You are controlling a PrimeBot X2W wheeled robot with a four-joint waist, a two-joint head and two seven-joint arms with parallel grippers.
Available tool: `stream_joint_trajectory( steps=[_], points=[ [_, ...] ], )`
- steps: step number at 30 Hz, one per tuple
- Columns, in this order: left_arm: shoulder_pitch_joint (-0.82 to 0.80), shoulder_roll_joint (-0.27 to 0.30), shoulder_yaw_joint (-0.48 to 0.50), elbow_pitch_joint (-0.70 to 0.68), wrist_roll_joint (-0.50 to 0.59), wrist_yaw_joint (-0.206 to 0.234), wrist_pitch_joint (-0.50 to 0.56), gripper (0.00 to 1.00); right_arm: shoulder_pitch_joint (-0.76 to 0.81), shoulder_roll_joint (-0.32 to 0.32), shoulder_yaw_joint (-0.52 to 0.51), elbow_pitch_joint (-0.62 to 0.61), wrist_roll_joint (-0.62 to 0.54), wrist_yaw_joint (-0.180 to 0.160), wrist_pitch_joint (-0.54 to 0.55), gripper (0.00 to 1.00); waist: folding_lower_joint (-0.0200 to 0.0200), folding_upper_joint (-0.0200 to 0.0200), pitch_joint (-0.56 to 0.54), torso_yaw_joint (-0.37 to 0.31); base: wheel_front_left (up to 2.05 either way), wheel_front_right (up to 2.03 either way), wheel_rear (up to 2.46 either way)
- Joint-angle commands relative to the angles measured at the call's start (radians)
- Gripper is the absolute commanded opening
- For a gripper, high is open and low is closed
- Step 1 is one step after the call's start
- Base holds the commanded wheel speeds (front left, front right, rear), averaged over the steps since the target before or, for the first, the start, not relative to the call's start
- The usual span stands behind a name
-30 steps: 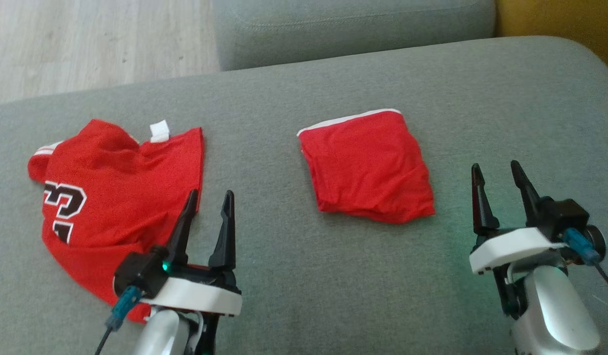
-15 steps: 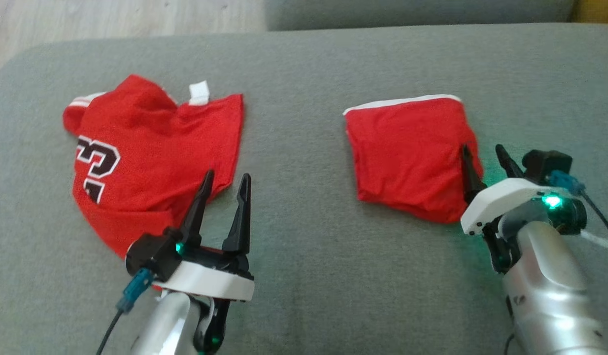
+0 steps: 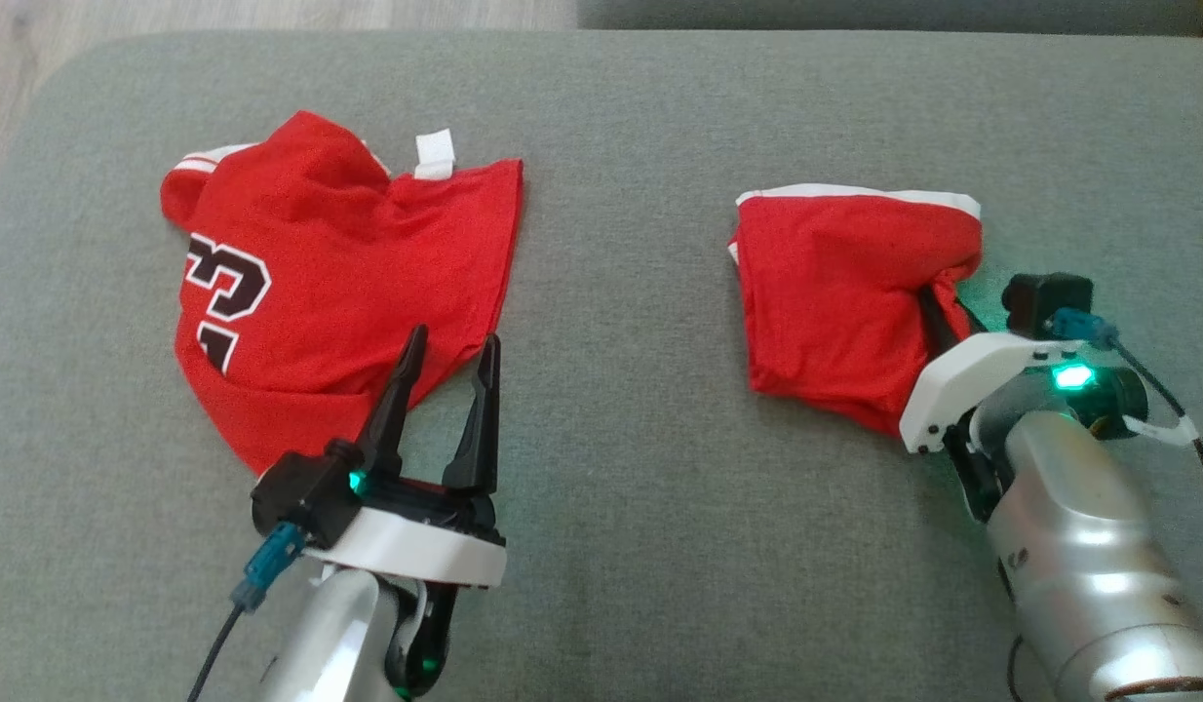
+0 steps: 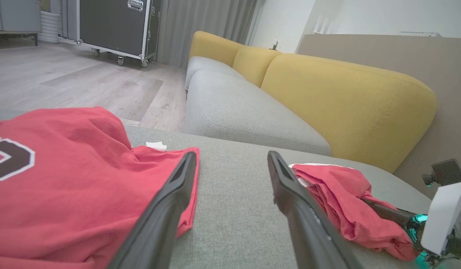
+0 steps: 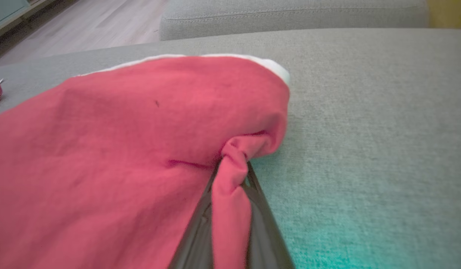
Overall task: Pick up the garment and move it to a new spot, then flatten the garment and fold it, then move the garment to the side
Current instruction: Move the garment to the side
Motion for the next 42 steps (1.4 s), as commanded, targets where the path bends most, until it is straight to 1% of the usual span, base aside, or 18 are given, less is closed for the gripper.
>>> stream_joint_trajectory(
  steps=[1, 5, 8, 12, 15, 16, 22, 25, 27, 31, 35, 36, 37, 42],
  points=[
    [-0.03, 0.005, 0.031, -0.029, -0.004, -0.001, -0.01, 1.0, -0.007, -0.002, 0.033, 0.0, -0.017, -0.001, -0.016, 0.0, -0.0001, 0.0, -0.007, -0.009, 0.0, 0.0, 0.0],
    [-0.025, 0.005, 0.034, -0.032, -0.007, 0.0, -0.01, 1.0, -0.033, -0.034, 0.061, 0.002, -0.069, -0.001, -0.074, 0.0, -0.0001, 0.0, -0.028, -0.033, 0.0, 0.0, 0.0],
    [-0.018, 0.005, 0.041, -0.037, -0.008, 0.003, -0.01, 1.0, -0.047, -0.05, 0.09, -0.013, -0.1, -0.001, -0.095, 0.0, -0.0001, 0.0, -0.043, -0.06, 0.0, 0.0, 0.0],
    [-0.014, 0.005, 0.047, -0.041, -0.008, 0.004, -0.01, 1.0, -0.06, -0.096, 0.158, -0.026, -0.12, -0.001, -0.1, 0.0, -0.0001, 0.0, -0.055, -0.093, 0.0, 0.0, 0.0],
    [-0.015, 0.005, 0.047, -0.048, -0.01, 0.005, -0.01, 1.0, -0.069, -0.156, 0.228, -0.021, -0.115, -0.001, -0.084, 0.0, -0.0001, 0.0, -0.051, -0.11, 0.0, 0.0, 0.0],
    [-0.015, 0.005, 0.047, -0.048, -0.01, 0.005, -0.01, 1.0, -0.069, -0.156, 0.228, -0.021, -0.115, -0.001, -0.084, 0.0, -0.0001, 0.0, -0.051, -0.11, 0.0, 0.0, 0.0],
    [-0.035, 0.005, 0.039, -0.058, -0.008, 0.005, -0.01, 1.0, -0.1, -0.339, 0.337, 0.003, -0.068, -0.001, -0.045, 0.0, -0.0001, 0.0, -0.011, -0.118, 0.0, 0.0, 0.0],
    [-0.049, 0.005, 0.035, -0.06, -0.007, 0.004, -0.01, 1.0, -0.12, -0.435, 0.365, 0.021, -0.046, -0.001, -0.024, 0.0, -0.0001, 0.0, 0.014, -0.112, 0.0, 0.0, 0.0],
    [-0.058, 0.005, 0.033, -0.059, -0.007, 0.003, -0.01, 1.0, -0.133, -0.486, 0.371, 0.036, -0.031, -0.001, -0.011, 0.0, -0.0001, 0.0, 0.028, -0.106, 0.0, 0.0, 0.0],
    [-0.073, 0.005, 0.027, -0.058, -0.008, 0.001, -0.01, 1.0, -0.157, -0.564, 0.37, 0.068, -0.014, -0.001, 0.009, 0.0, -0.0001, 0.0, 0.051, -0.094, 0.0, 0.0, 0.0],
    [-0.086, 0.005, 0.025, -0.057, -0.01, 0.0, -0.01, 1.0, -0.182, -0.605, 0.331, 0.102, -0.004, -0.001, 0.019, 0.0, -0.0001, 0.0, 0.07, -0.083, 0.0, 0.0, 0.0],
    [-0.088, 0.005, 0.025, -0.056, -0.01, -0.001, -0.01, 1.0, -0.185, -0.607, 0.322, 0.105, -0.004, -0.001, 0.013, 0.57, -0.0001, 0.0, 0.071, -0.082, 0.0, 0.0, 0.0],
    [-0.089, 0.005, 0.026, -0.055, -0.009, -0.001, -0.01, 1.0, -0.188, -0.606, 0.312, 0.108, -0.006, -0.001, 0.007, 1.0, -0.0001, 0.0, 0.072, -0.081, 0.0, 0.0, 0.0],
    [-0.088, 0.005, 0.037, -0.048, -0.006, -0.002, -0.01, 1.0, -0.2, -0.576, 0.259, 0.118, -0.008, -0.001, -0.036, 1.0, -0.0001, 0.0, 0.062, -0.087, 0.0, 0.0, 0.0]
  ],
)
